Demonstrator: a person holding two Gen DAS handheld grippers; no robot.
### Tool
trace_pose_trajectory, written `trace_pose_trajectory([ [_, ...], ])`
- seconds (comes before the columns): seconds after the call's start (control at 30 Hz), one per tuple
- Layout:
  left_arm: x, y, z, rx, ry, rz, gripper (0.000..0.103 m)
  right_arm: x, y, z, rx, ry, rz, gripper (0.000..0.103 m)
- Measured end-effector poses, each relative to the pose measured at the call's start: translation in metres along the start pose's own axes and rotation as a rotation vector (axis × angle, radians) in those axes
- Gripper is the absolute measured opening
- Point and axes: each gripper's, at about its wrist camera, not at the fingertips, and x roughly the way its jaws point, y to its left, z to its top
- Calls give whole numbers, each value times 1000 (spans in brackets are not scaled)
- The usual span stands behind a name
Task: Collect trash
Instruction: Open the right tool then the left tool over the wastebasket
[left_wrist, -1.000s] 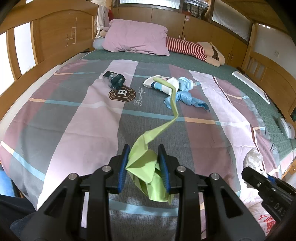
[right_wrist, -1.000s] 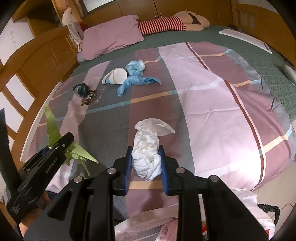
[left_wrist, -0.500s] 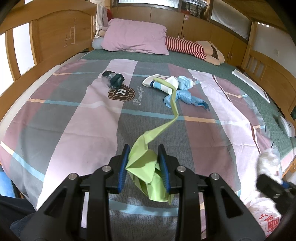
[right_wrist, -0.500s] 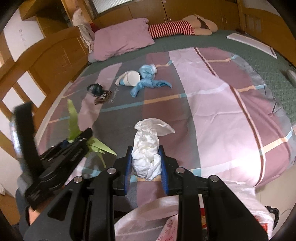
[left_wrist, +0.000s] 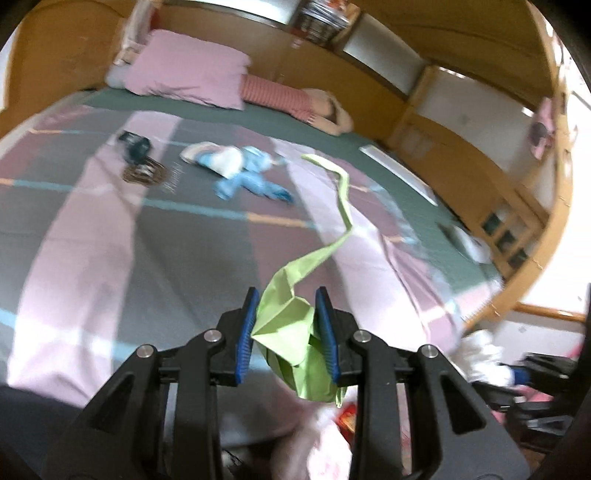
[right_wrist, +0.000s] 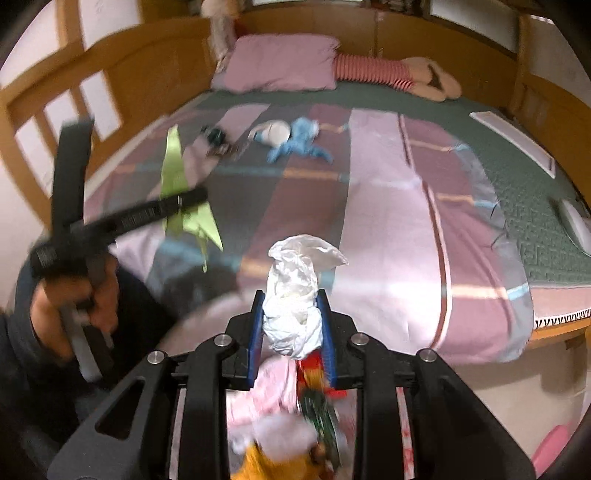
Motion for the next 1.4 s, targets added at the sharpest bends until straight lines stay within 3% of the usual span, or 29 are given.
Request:
trace_pose_trajectory([
  [0.17,-17,-25,-12,74,31,4,32,7,-10,-21,31,77,35,32],
  [0.23,-25,-36,-15,109,42,16,32,2,-17,-25,67,68,55,56],
  [0.3,-33,-46,-18,143,46,21,32,-9,-25,-25,115,15,54,70],
  [0.57,-51,-85,-31,265,71,-2,32,-46,-52,-20,297,-175,97,74],
  [0.83,-35,-109,-59,386,193,-78,33,-56,-72,-24,409,-251,106,74],
  [1.0,-20,-124,-85,475,284,-98,35,-54,-87,-29,486,-251,118,74],
  [1.03,-17,-126,-88,484,294,-95,38,-53,-88,-30,494,-249,121,74],
  [1.1,-15,-125,-90,484,304,-87,57,-52,-89,-30,507,-246,121,74],
  [1.23,-21,-119,-86,440,272,-105,81,-51,-87,-29,515,-250,122,76],
  [1.4,-29,-113,-77,385,195,-98,90,-50,-84,-28,527,-256,130,77],
])
